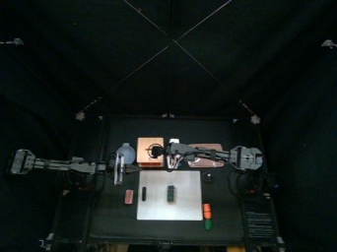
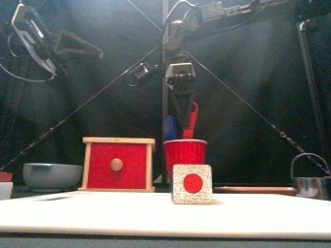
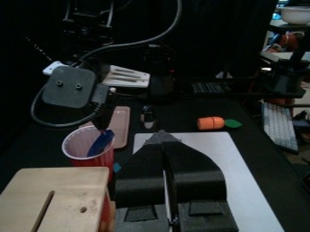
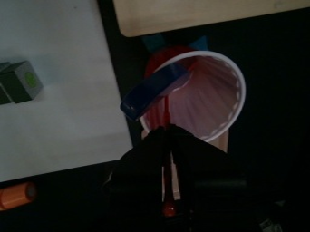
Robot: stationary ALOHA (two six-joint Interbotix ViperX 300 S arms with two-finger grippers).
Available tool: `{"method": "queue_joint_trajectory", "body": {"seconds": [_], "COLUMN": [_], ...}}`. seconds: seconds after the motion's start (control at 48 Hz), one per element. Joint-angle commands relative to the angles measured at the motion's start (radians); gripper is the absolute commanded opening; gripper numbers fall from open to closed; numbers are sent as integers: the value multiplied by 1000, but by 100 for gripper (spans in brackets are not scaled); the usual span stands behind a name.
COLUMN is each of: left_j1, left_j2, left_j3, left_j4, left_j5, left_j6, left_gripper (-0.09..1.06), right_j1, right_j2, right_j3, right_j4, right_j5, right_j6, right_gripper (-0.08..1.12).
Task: Cut the sushi into 4 pieces with the knife
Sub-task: Grasp knife edge with left hand
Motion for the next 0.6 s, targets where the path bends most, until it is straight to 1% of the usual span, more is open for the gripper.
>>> {"method": "queue_joint_trajectory", "body": {"seconds": [0.021, 0.208, 0.375, 0.604], "left_j1": [6, 6, 12, 15], "left_j2": [0, 2, 2, 0], "left_j3": [-12, -12, -11, -11], "left_j4": [-2, -5, -5, -5], "left_j5": [-9, -9, -8, -9], "left_j6": [-2, 0, 0, 2], "left_gripper": [6, 6, 6, 6], "right_j1": [-8, -14, -18, -21], "right_j2": [-20, -21, -41, -120], "right_j3": [-23, -31, -78, -158], "right_j4": [9, -5, -23, -26], "right_j5": [2, 14, 60, 135], "right_j6": [-2, -3, -5, -2], "right_gripper": [31, 29, 27, 26]}}
